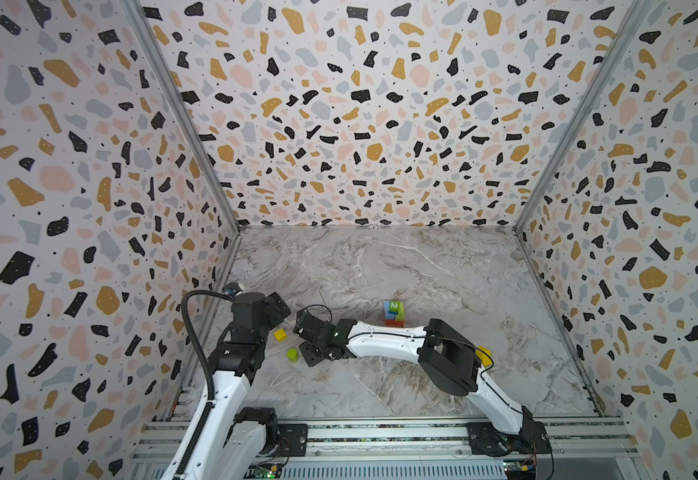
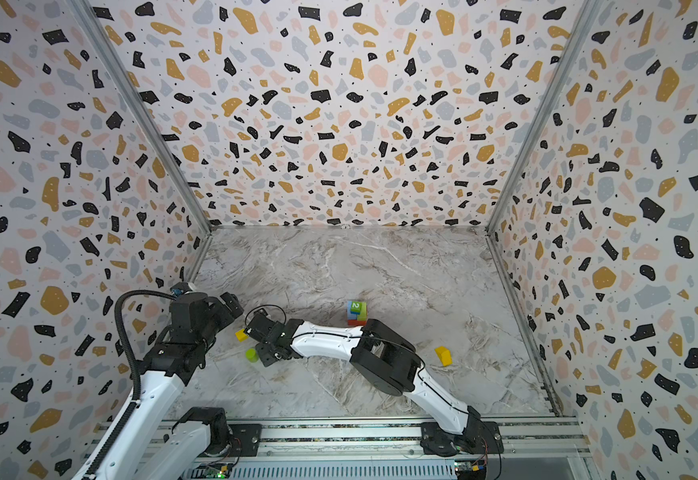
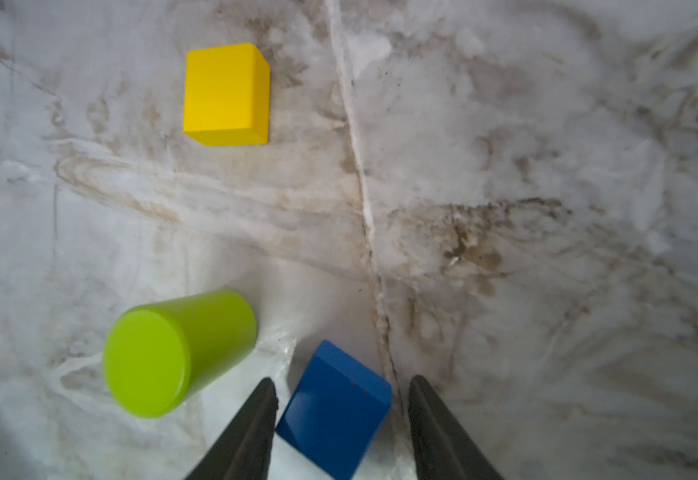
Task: Build the wood block tower
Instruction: 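Lower the right gripper over the small blue cube while the left arm draws back, then close the right gripper on the small blue cube and lift it, then carry the blue cube with the right gripper over the block stack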
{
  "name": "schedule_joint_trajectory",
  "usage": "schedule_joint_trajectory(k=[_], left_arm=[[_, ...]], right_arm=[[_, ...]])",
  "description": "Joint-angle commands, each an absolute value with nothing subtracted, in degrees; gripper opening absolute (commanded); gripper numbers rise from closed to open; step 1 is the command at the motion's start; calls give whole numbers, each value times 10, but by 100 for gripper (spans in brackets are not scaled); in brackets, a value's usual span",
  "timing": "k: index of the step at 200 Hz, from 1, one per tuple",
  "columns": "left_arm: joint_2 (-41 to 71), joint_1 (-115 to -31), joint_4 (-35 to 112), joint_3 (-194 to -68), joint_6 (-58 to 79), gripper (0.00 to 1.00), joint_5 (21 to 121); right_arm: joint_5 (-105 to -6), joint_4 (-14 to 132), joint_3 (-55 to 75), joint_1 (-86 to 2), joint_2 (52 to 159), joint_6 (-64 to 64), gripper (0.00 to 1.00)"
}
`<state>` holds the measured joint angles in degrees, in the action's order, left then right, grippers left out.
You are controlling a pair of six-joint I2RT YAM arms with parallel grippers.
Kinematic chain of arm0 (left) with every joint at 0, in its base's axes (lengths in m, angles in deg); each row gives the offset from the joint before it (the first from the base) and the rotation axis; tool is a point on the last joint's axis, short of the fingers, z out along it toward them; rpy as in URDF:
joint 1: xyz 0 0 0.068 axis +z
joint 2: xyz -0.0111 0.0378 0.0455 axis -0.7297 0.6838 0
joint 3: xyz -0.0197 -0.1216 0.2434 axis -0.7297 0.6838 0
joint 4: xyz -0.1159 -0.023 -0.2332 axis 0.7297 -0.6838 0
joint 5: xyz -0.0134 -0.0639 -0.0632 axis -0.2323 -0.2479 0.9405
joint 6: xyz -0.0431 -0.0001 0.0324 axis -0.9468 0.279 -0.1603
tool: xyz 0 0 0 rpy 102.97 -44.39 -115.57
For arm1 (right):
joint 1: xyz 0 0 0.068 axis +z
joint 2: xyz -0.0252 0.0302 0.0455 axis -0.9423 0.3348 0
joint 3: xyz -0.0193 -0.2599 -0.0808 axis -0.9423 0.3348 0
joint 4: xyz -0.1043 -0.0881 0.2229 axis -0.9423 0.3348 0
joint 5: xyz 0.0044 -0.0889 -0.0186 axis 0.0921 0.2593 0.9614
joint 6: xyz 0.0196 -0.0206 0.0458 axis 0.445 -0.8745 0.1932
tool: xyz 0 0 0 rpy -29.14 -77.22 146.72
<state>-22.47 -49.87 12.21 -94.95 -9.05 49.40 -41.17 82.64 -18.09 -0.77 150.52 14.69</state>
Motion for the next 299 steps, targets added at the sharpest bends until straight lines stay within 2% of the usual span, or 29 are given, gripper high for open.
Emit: schedule_joint_trajectory(k=[1, 148, 224, 299], left_arm=[[-227, -496, 140, -944, -93, 100, 499], [-219, -496, 141, -943, -93, 100, 503], [-216, -496, 142, -943, -92, 100, 503], [-215, -496, 142, -943, -91, 100, 502]], right_arm=[[-393, 850, -174, -4, 1499, 148, 51], [-367, 843, -109, -6, 1444, 143, 37], [-384, 829, -105, -5, 1432, 128, 35], [-379, 831, -89, -12, 1389, 125, 22]])
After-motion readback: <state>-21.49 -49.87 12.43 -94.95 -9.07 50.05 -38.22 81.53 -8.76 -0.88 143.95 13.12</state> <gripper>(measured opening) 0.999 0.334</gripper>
